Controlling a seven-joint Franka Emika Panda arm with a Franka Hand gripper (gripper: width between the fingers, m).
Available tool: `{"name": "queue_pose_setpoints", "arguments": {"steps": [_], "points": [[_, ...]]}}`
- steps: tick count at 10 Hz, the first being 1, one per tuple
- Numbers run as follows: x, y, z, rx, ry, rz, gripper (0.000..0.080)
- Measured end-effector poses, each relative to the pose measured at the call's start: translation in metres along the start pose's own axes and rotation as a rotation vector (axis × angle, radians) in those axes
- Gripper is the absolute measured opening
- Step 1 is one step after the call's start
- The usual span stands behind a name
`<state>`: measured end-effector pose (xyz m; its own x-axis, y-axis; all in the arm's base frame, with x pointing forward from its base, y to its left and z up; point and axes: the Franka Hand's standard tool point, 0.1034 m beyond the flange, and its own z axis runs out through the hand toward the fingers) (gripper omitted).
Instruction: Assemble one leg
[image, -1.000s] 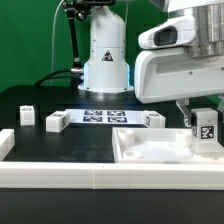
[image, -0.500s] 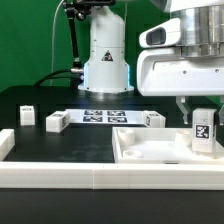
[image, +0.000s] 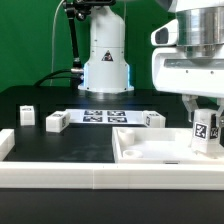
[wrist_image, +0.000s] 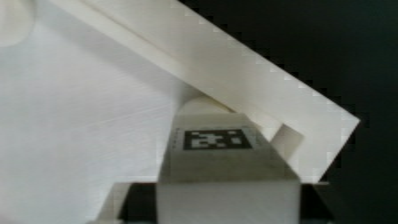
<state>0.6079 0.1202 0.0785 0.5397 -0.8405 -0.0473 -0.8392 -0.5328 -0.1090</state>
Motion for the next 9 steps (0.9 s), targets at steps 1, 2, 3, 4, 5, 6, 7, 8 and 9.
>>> {"name": "queue_pose_setpoints", "arguments": {"steps": [1,2,3,4,5,6,7,8,9], "points": [[0.0,0.0,0.0,-0.001,-0.001,-0.049,0.033],[0.0,0.0,0.0,-0.001,-0.001,-0.106,0.0541],[0.001,0.0,0.001,-0.001,0.0,-0.168,0.0541],[0.002,-0.001,0.0,-0.005,-0.001,-0.303,0.0625],[0.002,-0.002,0.0,-0.007,-0.004,-0.452,0.0642],[0.001,-0.002,0.001,-0.01,-0.009,-0.548,0.0642],[-0.001,-0.002,0.001,-0.016,-0.012,-0.617,0.0648],[-0.004,-0.002,0.001,-0.027,-0.01,-0.708,0.0648],[-0.008,-0.004,0.001,-0.036,-0.004,-0.757,0.0649]]}}
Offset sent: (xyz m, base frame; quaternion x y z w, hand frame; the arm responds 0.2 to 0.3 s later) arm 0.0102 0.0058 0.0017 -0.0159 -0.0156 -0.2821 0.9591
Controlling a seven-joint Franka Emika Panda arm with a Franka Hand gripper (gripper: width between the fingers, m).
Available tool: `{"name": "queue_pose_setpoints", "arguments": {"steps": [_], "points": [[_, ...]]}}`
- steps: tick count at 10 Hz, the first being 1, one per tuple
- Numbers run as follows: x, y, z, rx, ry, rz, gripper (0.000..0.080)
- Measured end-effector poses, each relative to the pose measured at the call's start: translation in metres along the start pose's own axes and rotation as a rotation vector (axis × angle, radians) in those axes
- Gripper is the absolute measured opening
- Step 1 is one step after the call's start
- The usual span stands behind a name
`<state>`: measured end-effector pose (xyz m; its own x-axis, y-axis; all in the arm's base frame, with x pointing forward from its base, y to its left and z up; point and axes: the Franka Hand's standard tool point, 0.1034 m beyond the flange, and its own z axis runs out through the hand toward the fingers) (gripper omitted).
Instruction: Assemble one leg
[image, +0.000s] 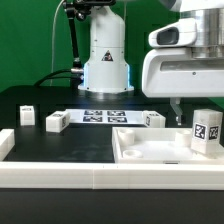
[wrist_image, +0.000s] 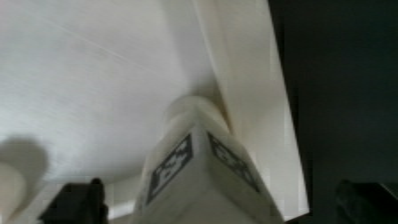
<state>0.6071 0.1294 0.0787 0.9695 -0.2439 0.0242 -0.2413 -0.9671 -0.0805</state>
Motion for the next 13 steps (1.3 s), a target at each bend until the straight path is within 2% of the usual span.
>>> {"name": "queue_pose_setpoints", "arguments": {"steps": [1,3,6,8,9,10,11,13], "points": [[-0.001,-0.003,-0.002,-0.014,0.009,-0.092,0.0649],[-0.002,-0.008,-0.003,-0.024,0.026,-0.186,0.0649],[-0.002,-0.005,0.0,-0.023,0.044,-0.383,0.0649],[-0.001,-0.003,0.0,-0.025,0.044,-0.425,0.0631],[-0.001,-0.003,0.0,-0.025,0.043,-0.425,0.0473],[-0.001,-0.002,0.0,-0.026,0.044,-0.423,0.0473],[0.001,0.003,0.0,-0.032,0.045,-0.419,0.0302],[0.003,0.006,0.0,-0.034,0.045,-0.403,0.0297]]}}
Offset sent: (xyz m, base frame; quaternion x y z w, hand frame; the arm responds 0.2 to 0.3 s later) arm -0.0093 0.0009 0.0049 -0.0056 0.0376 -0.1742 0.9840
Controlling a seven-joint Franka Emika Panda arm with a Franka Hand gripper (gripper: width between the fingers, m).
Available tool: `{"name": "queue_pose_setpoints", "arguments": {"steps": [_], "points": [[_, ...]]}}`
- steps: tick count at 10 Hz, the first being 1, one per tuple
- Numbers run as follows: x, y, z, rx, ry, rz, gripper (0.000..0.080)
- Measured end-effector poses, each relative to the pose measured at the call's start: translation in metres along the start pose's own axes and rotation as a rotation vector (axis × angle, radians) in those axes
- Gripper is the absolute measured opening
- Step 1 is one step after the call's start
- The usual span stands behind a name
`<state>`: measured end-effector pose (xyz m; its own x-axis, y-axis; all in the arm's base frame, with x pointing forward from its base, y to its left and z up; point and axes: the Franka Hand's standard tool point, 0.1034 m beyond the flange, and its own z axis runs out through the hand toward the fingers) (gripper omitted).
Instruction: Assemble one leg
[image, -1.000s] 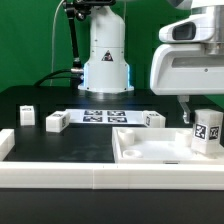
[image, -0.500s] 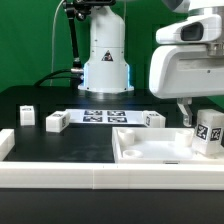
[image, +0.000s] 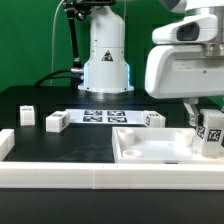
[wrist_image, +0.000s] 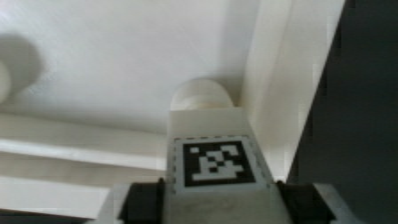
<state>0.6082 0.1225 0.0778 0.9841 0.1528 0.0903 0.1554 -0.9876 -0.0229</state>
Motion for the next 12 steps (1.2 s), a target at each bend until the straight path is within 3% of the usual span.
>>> {"name": "queue_pose_setpoints", "arguments": {"steps": [3,7,9,12], "points": [[-0.0002,0.0005,0.0007,0.003,-0.001,0.068,0.0296],[-0.0001,0.0007,0.003,0.019,0.03,0.521,0.0296],[-0.0028,-0.006,0.0051,0.03,0.023,0.801,0.0296],[0.0007,-0.0059,0.0058,0.031,0.015,0.998,0.0296]]}}
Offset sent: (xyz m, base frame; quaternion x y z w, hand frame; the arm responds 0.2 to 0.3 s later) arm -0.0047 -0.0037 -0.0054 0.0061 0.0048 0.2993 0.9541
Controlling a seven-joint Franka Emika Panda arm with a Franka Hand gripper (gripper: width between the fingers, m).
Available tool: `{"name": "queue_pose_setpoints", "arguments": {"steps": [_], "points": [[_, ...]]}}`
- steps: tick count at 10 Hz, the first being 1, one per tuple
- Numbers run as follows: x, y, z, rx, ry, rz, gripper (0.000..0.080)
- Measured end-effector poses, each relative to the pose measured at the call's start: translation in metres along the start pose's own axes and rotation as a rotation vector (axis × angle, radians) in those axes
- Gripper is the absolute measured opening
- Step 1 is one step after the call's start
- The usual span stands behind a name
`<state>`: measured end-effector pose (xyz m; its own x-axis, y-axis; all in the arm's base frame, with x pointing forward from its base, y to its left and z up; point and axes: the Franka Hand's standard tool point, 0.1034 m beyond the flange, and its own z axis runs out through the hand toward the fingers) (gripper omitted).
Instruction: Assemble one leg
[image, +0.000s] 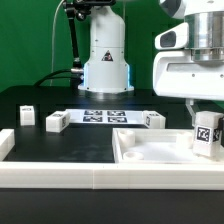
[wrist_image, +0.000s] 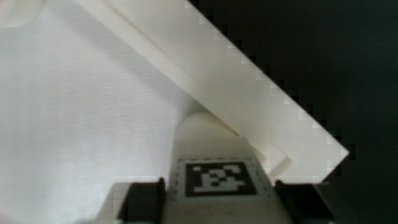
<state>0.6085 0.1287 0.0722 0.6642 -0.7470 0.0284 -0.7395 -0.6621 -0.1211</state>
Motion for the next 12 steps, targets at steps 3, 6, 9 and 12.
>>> {"name": "queue_pose_setpoints", "arguments": {"steps": [3,6,9,12], "points": [[0.004,0.002,0.0,0.003,0.002,-0.127,0.0489],[0.006,0.004,0.0,-0.007,0.004,-0.477,0.0634],[0.005,0.0,-0.001,-0.048,-0.034,-0.76,0.0649],[0.01,-0.004,-0.003,-0.064,-0.061,-0.938,0.0649]]}}
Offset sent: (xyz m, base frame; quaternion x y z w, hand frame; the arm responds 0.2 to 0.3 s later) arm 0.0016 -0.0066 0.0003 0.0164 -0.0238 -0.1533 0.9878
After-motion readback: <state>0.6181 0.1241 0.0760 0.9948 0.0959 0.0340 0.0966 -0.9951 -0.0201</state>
